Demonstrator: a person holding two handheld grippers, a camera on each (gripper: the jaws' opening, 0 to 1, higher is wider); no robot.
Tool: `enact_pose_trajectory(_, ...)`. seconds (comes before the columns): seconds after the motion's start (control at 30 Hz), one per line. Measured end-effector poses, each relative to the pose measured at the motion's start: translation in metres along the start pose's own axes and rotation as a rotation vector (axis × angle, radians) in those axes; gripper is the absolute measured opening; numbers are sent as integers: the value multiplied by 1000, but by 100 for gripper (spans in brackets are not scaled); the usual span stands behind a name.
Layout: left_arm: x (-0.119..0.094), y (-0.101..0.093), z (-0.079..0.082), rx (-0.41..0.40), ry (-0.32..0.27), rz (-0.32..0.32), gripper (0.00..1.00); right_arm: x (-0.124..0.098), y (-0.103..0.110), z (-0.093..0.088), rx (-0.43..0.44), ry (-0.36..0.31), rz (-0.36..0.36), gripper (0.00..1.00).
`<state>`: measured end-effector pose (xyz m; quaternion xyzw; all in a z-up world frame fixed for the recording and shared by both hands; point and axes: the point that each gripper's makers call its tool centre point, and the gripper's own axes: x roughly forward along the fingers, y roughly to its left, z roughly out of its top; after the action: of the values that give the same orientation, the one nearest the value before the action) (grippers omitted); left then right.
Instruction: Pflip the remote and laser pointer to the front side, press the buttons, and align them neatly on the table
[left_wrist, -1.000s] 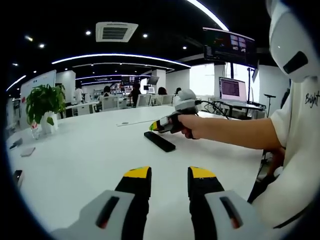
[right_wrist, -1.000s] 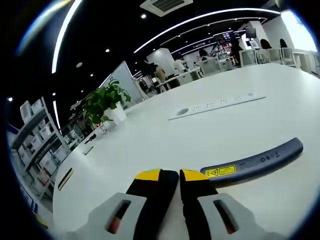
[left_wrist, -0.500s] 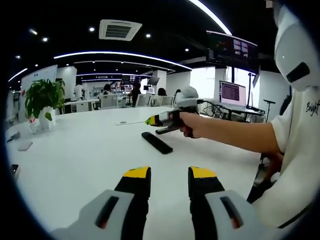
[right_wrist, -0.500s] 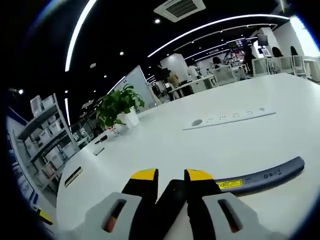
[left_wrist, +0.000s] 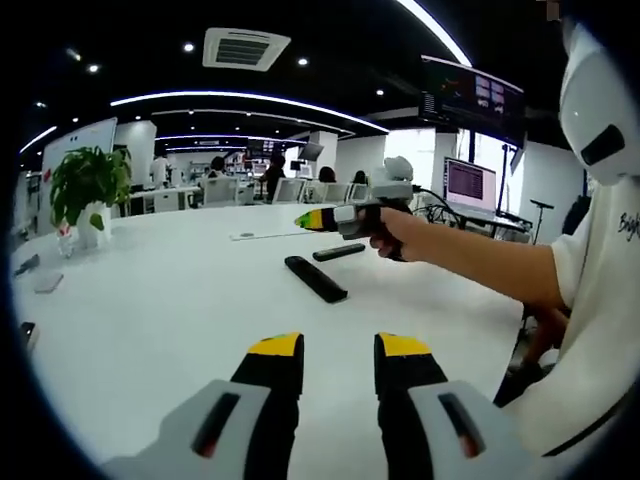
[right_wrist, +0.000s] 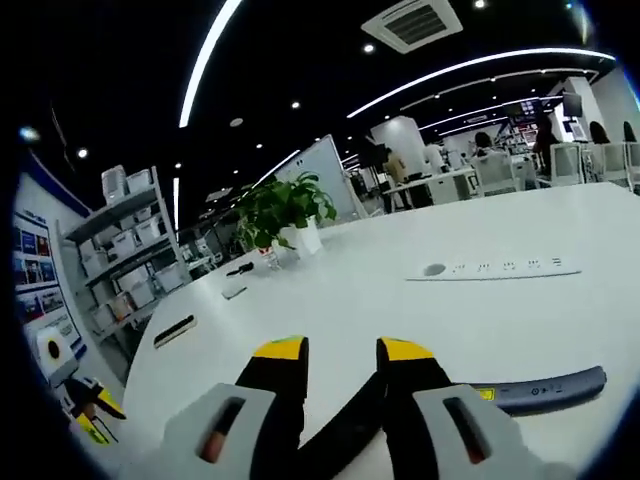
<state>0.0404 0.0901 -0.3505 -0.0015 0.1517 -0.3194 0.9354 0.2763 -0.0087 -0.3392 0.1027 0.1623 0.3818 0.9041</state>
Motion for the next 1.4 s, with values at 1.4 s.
enact_pose_trajectory(1.4,4,28,16,44,-49,61,30,-77,5,31,-147,-88,85,39)
